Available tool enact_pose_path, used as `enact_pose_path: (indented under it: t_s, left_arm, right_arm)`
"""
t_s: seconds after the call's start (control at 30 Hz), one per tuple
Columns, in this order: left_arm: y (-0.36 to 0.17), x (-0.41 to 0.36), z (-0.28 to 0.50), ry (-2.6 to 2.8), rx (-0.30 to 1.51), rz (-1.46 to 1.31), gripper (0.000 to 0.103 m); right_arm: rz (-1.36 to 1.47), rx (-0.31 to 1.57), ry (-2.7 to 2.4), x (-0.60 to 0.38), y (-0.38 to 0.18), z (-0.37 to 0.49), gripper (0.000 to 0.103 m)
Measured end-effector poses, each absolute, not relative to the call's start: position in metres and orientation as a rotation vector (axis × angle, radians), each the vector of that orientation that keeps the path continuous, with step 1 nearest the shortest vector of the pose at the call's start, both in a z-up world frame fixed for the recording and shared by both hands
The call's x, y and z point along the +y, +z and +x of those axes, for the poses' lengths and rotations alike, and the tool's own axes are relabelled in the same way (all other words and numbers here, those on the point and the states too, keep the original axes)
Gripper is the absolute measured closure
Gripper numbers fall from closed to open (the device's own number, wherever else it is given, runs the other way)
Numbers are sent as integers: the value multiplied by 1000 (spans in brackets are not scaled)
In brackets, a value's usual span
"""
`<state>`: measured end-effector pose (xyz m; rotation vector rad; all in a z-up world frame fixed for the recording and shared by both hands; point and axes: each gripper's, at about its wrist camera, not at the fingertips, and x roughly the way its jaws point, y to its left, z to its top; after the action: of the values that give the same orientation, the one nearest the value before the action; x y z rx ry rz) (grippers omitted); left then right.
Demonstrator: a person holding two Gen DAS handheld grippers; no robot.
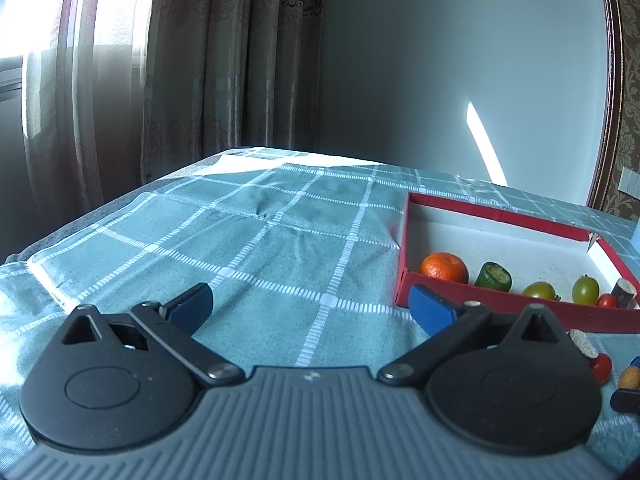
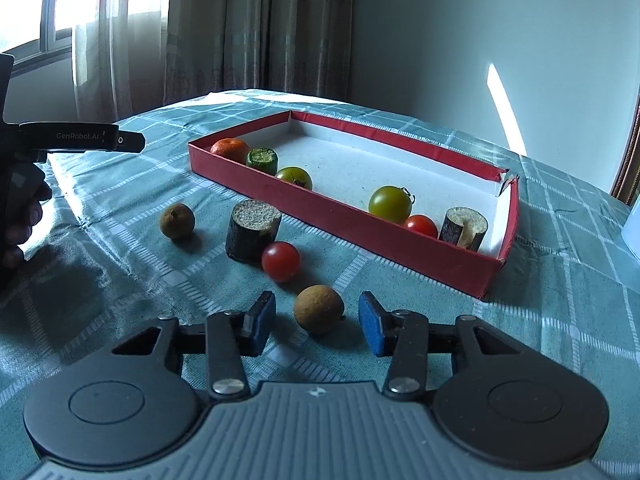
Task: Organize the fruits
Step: 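Move the right gripper to the brown round fruit and close on it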
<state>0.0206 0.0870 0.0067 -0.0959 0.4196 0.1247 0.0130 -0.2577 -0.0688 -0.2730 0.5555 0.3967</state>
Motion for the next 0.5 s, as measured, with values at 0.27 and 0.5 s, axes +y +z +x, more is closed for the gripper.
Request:
enact_pose_path:
  t_s: [0.27,0.5]
  left_arm:
    - [7,87,20,128,421,-93,0]
    - [7,86,21,130,427,-85,0]
  right_arm:
    - [-272,565,404,-256,-70,15,66]
    - [-249,577,409,-259,-70,17,66]
